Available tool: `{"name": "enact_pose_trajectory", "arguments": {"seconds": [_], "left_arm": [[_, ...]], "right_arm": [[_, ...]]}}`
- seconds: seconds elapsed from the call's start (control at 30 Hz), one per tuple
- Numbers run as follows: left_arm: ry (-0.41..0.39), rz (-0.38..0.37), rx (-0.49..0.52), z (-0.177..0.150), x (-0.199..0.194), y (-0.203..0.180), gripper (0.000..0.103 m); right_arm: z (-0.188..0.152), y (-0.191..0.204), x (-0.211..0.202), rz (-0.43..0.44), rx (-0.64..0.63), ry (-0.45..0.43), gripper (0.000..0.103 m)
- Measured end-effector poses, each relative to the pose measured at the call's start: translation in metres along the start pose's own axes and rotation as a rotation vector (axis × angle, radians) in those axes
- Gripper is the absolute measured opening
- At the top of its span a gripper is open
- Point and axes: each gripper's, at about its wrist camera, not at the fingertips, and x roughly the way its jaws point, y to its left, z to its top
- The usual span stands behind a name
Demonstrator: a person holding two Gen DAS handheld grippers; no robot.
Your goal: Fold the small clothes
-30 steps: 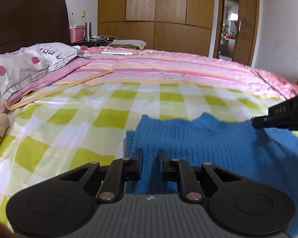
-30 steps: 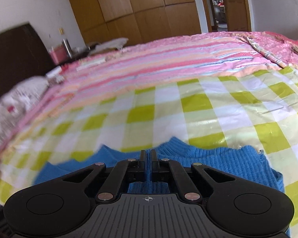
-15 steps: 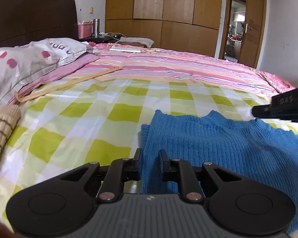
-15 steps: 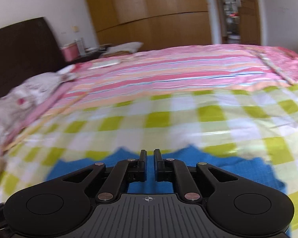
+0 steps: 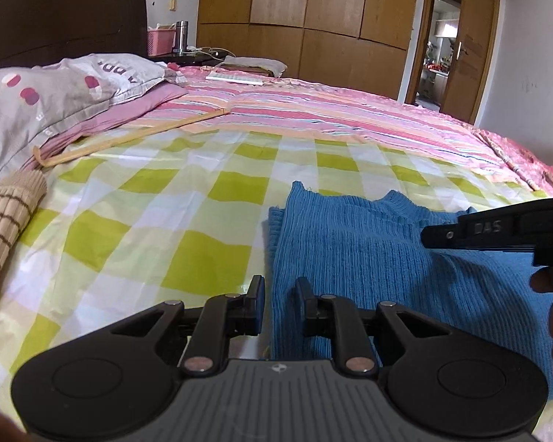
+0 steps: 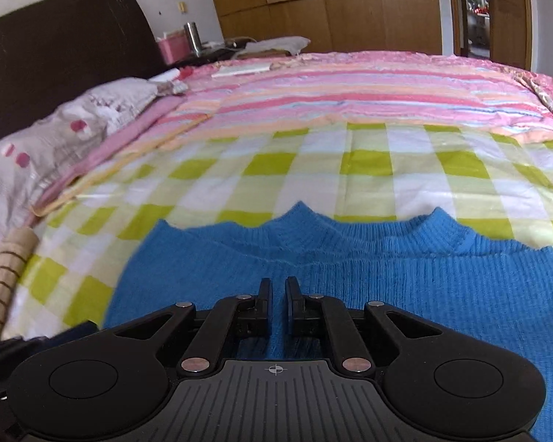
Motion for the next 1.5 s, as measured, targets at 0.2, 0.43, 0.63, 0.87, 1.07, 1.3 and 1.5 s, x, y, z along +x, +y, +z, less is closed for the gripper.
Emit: {"name": "enact_pose_trajectory", "arguments": {"seconds": [0.2,0.43,0.63,0.87,1.07,1.3,1.5], "left_arm": [[0.023,0.002,-0.003,-0.009,-0.007,0.003,0.028],[0.024,-0.029,-0.084,-0.018,-0.025,0.017,0.029],[0.038,-0.077,-0.13,-0.031,-0.029,0.024,0.029],[0.036,-0.117,-0.134,-0.034,-0.03,0.033,0.03],[0.039,-0.135,-0.14,-0.033,-0.033,0.036,0.03],[0.022,-0.122,-0.078,-0.035,-0.036,0.025,0.03],[-0.004,-0.11,-0.037,-0.034,-0.045,0.011,0.03]], "right_arm": [[-0.011,0.0,0.003,-0.025,-0.042,0.062,0.01],[-0.002,0.011,-0.017,0.002,-0.043,0.034,0.012],[0.001,0.039,-0.012,0.04,-0.071,0.077,0.014],[0.002,0.065,0.007,0.038,-0.088,0.121,0.015],[0.004,0.08,0.008,0.034,-0.111,0.13,0.015],[-0.007,0.046,-0.003,0.007,-0.047,0.146,0.013],[-0.009,0.021,-0.037,0.01,0.002,0.082,0.013]]}}
